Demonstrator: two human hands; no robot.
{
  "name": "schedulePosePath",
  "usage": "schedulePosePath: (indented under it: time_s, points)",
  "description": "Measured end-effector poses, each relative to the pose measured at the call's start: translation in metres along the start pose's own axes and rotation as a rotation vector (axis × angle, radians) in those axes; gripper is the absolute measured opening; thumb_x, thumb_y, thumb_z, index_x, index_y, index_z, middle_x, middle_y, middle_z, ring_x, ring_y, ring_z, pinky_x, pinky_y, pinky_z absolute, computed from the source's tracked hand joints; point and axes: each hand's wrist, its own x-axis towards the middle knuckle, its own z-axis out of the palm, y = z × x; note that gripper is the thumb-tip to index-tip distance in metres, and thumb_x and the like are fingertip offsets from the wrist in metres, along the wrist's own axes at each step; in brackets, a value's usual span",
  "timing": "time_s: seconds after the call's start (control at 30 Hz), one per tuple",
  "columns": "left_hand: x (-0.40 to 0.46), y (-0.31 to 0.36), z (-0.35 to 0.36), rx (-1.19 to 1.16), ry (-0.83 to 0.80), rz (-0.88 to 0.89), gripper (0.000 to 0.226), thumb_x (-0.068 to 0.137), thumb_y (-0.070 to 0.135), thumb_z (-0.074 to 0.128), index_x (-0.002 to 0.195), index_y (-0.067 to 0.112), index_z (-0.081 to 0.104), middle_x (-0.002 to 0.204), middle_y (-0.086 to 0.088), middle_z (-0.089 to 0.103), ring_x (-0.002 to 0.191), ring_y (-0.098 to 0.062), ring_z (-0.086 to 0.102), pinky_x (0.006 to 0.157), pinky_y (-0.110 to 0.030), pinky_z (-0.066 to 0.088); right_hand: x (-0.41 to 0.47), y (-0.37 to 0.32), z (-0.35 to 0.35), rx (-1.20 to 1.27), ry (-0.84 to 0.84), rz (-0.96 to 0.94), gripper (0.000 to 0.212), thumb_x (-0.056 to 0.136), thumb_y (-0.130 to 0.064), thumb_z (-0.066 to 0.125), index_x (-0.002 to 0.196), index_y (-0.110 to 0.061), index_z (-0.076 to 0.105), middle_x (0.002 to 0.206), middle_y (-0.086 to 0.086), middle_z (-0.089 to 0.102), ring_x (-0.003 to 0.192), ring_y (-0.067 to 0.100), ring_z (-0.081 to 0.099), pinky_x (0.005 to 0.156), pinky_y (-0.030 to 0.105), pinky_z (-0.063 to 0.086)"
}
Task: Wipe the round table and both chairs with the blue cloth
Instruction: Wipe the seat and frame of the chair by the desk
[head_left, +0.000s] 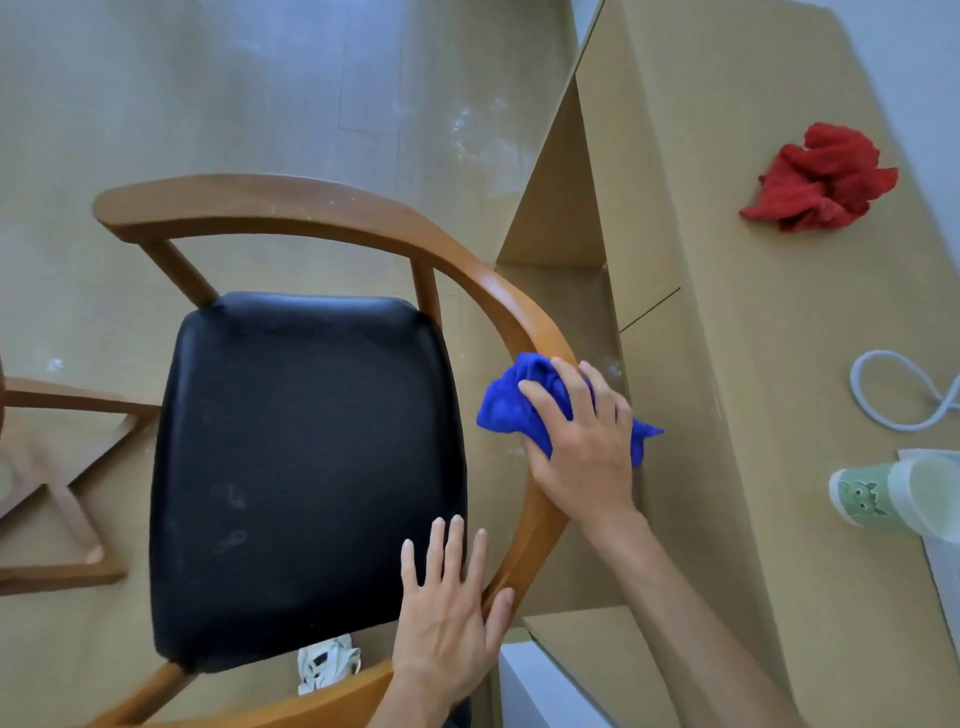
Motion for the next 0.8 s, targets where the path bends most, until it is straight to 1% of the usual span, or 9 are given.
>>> schedulePosePath:
  time_s: [0.07,0.13,0.23,0.37,0.43,0.53,0.6,0.7,0.8]
  points:
    - [0.000,0.001,-0.004,-0.004,-0.003,-0.025,0.074,0.097,0.056,0.011,0.129,0.013,0.062,0.137,-0.016,0.055,0.128,-0.035,0.051,0.104,-0.060,0.034,0.055,0.016,0.000,0.126,-0.049,0.050,0.048,0.083,-0.036,0.065,0.128,-0.022,0.057,0.139,0.006,0.048,0.127,0.033,0.043,0.098,0.047,0.039]
    - [0.000,0.002,-0.006,-0.014,-0.019,-0.032,0.074,0.097,0.056,0.012,0.127,0.013,0.063,0.135,-0.015,0.057,0.127,-0.034,0.053,0.101,-0.060,0.042,0.097,0.034,0.002,0.323,-0.145,0.243,0.048,0.088,-0.039,0.060,0.133,-0.023,0.052,0.137,0.005,0.049,0.124,0.029,0.045,0.100,0.046,0.040]
    - [-0.001,0.002,-0.004,-0.020,-0.016,-0.044,0.074,0.096,0.057,0.012,0.128,0.014,0.062,0.136,-0.015,0.057,0.127,-0.034,0.053,0.101,-0.058,0.042,0.093,0.036,0.004,0.462,-0.137,0.423,0.045,0.091,-0.039,0.057,0.131,-0.021,0.051,0.123,0.007,0.055,0.111,0.026,0.053,0.094,0.035,0.043]
    - [-0.002,0.003,-0.005,-0.003,-0.001,-0.033,0.075,0.096,0.057,0.011,0.126,0.012,0.064,0.135,-0.015,0.058,0.125,-0.035,0.055,0.104,-0.058,0.039,0.000,0.008,-0.008,0.362,0.080,0.385,0.041,0.088,-0.034,0.064,0.125,-0.020,0.053,0.127,0.009,0.050,0.110,0.025,0.050,0.090,0.027,0.039]
    - [-0.006,0.003,-0.008,-0.016,-0.010,-0.034,0.074,0.096,0.055,0.014,0.123,0.011,0.067,0.134,-0.017,0.058,0.123,-0.035,0.056,0.104,-0.054,0.032,-0.051,-0.008,-0.009,0.329,0.110,0.403,0.041,0.087,-0.034,0.062,0.125,-0.022,0.052,0.129,0.011,0.046,0.110,0.028,0.049,0.091,0.034,0.044]
    - [-0.006,0.005,-0.005,0.005,0.055,-0.022,0.061,0.089,0.051,0.036,0.116,0.008,0.071,0.131,-0.018,0.060,0.119,-0.036,0.059,0.101,-0.052,0.030,-0.080,-0.011,-0.003,0.212,0.083,0.224,0.044,0.080,-0.031,0.063,0.122,-0.025,0.052,0.128,0.014,0.043,0.105,0.033,0.048,0.086,0.047,0.049]
    - [-0.003,0.005,-0.002,0.004,0.092,-0.004,0.060,0.085,0.051,0.041,0.115,0.008,0.071,0.130,-0.018,0.061,0.118,-0.036,0.060,0.100,-0.053,0.032,-0.053,-0.001,0.000,0.161,0.079,0.135,0.046,0.078,-0.031,0.068,0.121,-0.026,0.054,0.128,0.013,0.042,0.105,0.032,0.048,0.086,0.046,0.046]
    - [-0.003,0.004,-0.005,-0.020,0.067,-0.018,0.069,0.096,0.053,0.019,0.119,0.011,0.069,0.131,-0.016,0.060,0.120,-0.035,0.058,0.103,-0.051,0.028,0.026,0.010,0.001,0.095,0.021,0.165,0.045,0.075,-0.035,0.070,0.117,-0.027,0.059,0.128,0.009,0.048,0.101,0.031,0.049,0.081,0.042,0.043]
    - [-0.004,0.005,-0.008,-0.047,0.023,-0.031,0.075,0.096,0.055,0.012,0.119,0.011,0.069,0.132,-0.016,0.060,0.120,-0.034,0.058,0.109,-0.046,0.017,0.110,0.021,0.005,0.179,-0.188,0.238,0.045,0.079,-0.044,0.064,0.123,-0.033,0.056,0.130,0.004,0.046,0.102,0.032,0.049,0.085,0.043,0.047]
